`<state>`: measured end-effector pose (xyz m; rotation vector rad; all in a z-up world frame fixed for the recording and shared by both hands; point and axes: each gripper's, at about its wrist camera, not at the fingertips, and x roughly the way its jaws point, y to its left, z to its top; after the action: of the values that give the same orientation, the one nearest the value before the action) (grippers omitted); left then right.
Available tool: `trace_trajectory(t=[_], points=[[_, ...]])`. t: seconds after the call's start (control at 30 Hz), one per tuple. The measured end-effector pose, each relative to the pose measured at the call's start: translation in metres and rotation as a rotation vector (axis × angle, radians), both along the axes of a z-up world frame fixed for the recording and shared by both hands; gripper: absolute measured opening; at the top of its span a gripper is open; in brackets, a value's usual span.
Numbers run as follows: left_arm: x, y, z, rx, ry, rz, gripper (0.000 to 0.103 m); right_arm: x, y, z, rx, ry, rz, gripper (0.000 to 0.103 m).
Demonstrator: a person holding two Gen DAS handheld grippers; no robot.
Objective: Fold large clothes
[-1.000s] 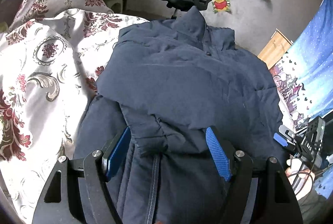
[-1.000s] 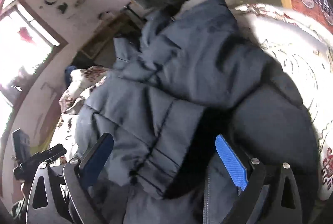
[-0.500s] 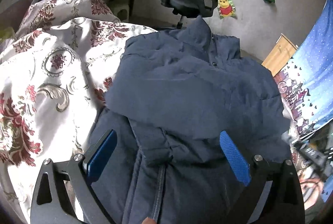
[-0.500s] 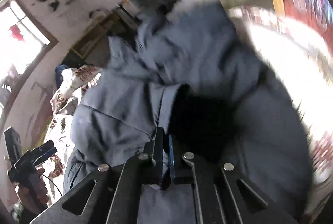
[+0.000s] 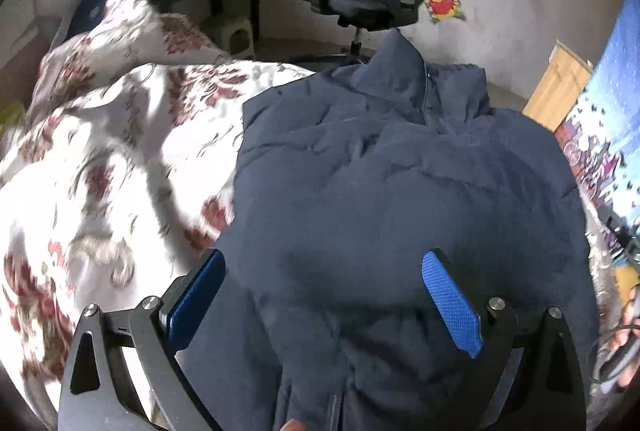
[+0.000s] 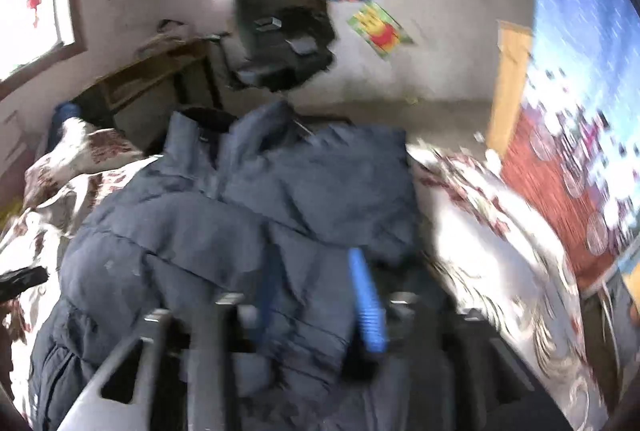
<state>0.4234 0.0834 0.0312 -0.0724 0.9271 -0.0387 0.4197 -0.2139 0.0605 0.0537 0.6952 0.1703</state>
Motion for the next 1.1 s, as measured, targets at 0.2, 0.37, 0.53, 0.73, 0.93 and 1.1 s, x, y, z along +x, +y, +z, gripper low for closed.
trace_trajectory(t=[0.2, 0.37, 0.53, 0.73, 0.93, 1.1], points=[[0.03, -0.023, -0.037, 0.062, 0.041, -0.075, 0.097, 0.029, 0.04, -0.042, -0.039, 0.158, 0.168, 0.042], [0.035, -0.03, -0.07, 0.113, 0.028, -0.093, 0.102, 0.042, 0.037, -0.084, -0.013, 0.206, 0.184, 0.042], [0.032, -0.024, -0.06, 0.085, -0.033, -0.096, 0.102, 0.037, 0.027, -0.07, 0.043, 0.173, 0.268, 0.042], [0.084, -0.01, -0.004, 0.002, -0.138, -0.038, 0.102, 0.091, -0.004, -0.005, 0.102, 0.076, 0.21, 0.062], [0.182, -0.003, 0.036, -0.134, -0.138, 0.075, 0.102, 0.217, 0.009, 0.024, 0.154, 0.145, 0.114, 0.062], [0.251, -0.003, 0.039, -0.214, -0.089, 0.146, 0.102, 0.298, 0.031, 0.019, 0.147, 0.235, 0.014, 0.062]])
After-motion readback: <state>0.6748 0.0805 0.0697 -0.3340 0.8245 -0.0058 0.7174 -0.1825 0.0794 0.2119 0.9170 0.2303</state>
